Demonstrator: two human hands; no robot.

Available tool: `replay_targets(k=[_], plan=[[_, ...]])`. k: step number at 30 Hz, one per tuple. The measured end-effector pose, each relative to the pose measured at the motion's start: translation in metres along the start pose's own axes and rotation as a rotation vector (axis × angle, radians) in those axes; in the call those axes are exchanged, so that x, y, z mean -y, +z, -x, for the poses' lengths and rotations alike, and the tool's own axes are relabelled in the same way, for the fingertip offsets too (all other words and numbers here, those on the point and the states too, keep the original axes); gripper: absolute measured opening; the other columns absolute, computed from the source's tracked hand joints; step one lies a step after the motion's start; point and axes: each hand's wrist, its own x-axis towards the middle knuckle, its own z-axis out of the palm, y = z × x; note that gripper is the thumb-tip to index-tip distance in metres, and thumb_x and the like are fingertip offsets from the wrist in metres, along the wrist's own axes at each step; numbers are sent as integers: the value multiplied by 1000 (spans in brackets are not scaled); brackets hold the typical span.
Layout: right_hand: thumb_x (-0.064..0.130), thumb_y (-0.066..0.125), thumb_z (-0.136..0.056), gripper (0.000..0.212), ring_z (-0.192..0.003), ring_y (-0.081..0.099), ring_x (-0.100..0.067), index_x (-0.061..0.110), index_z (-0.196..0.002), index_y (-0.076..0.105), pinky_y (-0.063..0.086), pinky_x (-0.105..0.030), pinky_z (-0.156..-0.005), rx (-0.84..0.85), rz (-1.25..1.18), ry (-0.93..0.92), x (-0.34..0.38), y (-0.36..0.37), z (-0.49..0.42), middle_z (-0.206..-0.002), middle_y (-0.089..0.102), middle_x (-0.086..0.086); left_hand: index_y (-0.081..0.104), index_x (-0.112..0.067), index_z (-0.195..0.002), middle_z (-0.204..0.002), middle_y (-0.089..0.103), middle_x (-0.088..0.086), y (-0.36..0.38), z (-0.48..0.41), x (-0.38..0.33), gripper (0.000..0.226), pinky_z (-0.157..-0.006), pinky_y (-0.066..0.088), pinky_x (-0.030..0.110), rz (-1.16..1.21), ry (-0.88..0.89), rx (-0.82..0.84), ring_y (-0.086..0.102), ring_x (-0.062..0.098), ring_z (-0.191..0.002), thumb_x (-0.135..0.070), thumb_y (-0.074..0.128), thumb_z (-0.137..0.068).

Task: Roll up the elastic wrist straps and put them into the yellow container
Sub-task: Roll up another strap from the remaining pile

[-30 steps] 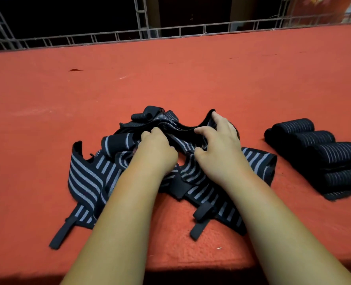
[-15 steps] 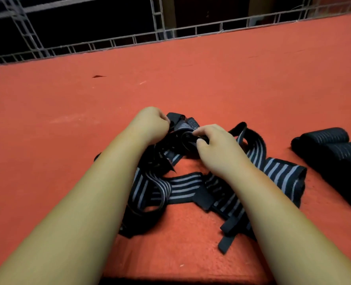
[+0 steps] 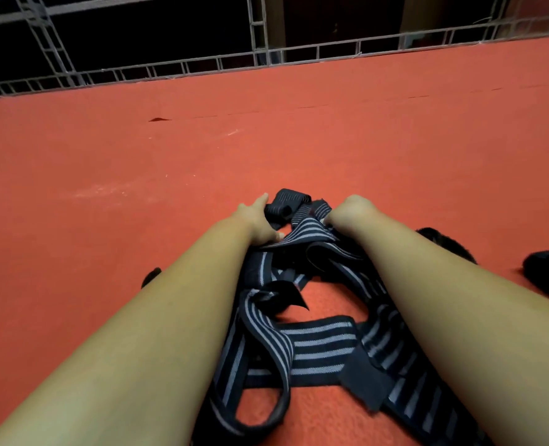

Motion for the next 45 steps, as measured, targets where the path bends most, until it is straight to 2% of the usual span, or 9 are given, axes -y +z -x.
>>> replay_targets(k=[7, 10, 14, 17, 21, 24, 31, 39, 45], plan=[[22, 57, -108, 33, -114, 71, -42, -7, -116, 71, 51, -39, -86, -59, -302, 75, 2, 8, -19, -114, 74, -24, 73, -14, -122, -126, 75, 16, 5, -11, 3, 27, -98, 53, 37, 41, 113, -170, 69, 36, -119, -27, 66, -100], [9, 56, -101, 14, -91, 67, -37, 3, -102, 69, 47, -36, -75, -167, -609, 85, 4, 2, -9, -86, 68, -12, 75, -15, -101, -97, 80, 11, -7, 0, 4, 23, -84, 63, 42, 351, 93, -280, 77, 33, -94, -36, 72, -91], [20, 54, -108, 20, -83, 72, -28, 13, -99, 70, 59, -34, -73, -244, -1027, -37, 17, -18, 18, -93, 75, -7, 71, -20, -81, -76, 76, 3, -45, 42, -7, 29, -69, 56, 36, 760, 166, -413, 72, 24, -69, -48, 73, -75], [32, 48, -114, 20, -99, 77, -32, 23, -107, 65, 65, -56, -86, -249, -1202, -90, 23, -41, 45, -110, 77, -5, 72, -23, -89, -85, 76, 1, -76, 82, -21, 12, -74, 59, 40, 1026, 204, -385, 69, 20, -74, -33, 78, -87], [30, 46, -116, 18, -82, 74, -25, 25, -113, 62, 61, -36, -65, -264, -1324, -214, 36, -78, 86, -110, 75, -7, 73, -22, -109, -97, 78, 3, -104, 135, -37, 16, -87, 65, 56, 1176, 242, -265, 76, 26, -86, -31, 75, -95], [28, 41, -119, 22, -76, 79, -30, 17, -124, 58, 67, -47, -69, -263, -1488, -269, 47, -105, 118, -106, 77, -18, 75, -22, -112, -97, 78, 2, -118, 172, -45, 18, -90, 65, 57, 1296, 227, -214, 80, 33, -102, -32, 73, -96], [27, 49, -116, 25, -71, 71, -21, 18, -135, 63, 56, -29, -52, -197, -1422, -362, 56, -141, 190, -101, 75, -12, 75, -26, -115, -108, 80, 0, -136, 244, -57, 28, -99, 61, 54, 1454, 222, -137, 79, 31, -106, -46, 69, -97], [53, 57, -108, 50, -108, 78, -41, 13, -135, 70, 64, -61, -85, 34, -1602, -342, 44, -129, 273, -120, 80, -18, 76, -21, -119, -97, 83, -2, -118, 308, -58, 24, -95, 64, 52, 1526, 364, -133, 79, 30, -112, -34, 75, -99], [58, 49, -109, 64, -121, 73, -43, 6, -139, 69, 55, -64, -104, 213, -1866, -322, 12, -99, 313, -132, 74, -24, 76, -23, -97, -91, 77, 2, -71, 336, -59, 31, -69, 64, 38, 1388, 545, -458, 71, 17, -81, 7, 69, -93]])
